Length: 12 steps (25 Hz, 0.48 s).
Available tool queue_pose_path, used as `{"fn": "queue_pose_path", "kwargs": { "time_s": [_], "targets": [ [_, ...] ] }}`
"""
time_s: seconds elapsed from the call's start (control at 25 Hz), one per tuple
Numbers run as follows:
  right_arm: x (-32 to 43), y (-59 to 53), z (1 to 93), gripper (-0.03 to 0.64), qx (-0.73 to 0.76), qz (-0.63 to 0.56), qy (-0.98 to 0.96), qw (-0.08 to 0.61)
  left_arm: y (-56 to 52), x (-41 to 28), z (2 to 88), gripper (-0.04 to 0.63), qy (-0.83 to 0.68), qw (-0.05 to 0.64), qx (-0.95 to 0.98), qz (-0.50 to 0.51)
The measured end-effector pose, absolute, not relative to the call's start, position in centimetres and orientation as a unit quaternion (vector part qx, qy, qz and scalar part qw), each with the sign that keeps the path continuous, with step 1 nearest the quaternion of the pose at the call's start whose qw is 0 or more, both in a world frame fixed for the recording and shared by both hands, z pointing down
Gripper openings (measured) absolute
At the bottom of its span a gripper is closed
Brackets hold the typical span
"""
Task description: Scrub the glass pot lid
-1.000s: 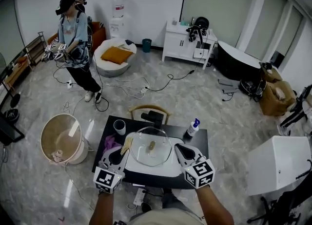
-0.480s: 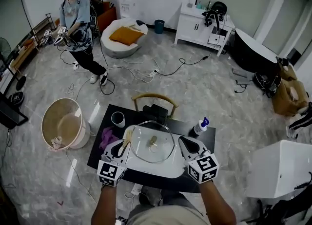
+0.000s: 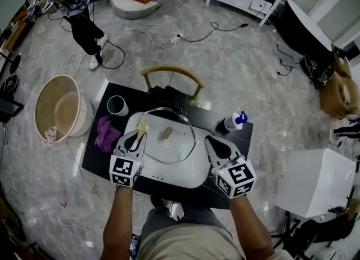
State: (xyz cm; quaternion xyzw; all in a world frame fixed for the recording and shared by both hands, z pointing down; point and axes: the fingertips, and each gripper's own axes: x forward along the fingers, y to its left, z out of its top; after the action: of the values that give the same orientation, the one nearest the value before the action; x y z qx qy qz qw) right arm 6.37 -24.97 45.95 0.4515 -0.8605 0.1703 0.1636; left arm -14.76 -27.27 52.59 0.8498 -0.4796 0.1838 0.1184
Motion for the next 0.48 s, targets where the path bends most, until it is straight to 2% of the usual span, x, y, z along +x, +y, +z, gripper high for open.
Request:
{"fn": "queue_pose_path", "kwargs": {
  "time_s": [0.2, 0.48],
  "targets": [
    [8.0, -25.4, 50.1, 0.025, 0.445, 0.204, -0.854, 0.178, -29.0, -12.6, 58.5, 0.04, -0.474, 0.155, 0.84, 0.215],
    [10.5, -25.8, 54.4, 0.025, 0.449, 0.227, -0.844, 0.185, -32.1, -10.9, 64.4, 0.04, -0.474, 0.171, 0.829, 0.244]
  ]
}}
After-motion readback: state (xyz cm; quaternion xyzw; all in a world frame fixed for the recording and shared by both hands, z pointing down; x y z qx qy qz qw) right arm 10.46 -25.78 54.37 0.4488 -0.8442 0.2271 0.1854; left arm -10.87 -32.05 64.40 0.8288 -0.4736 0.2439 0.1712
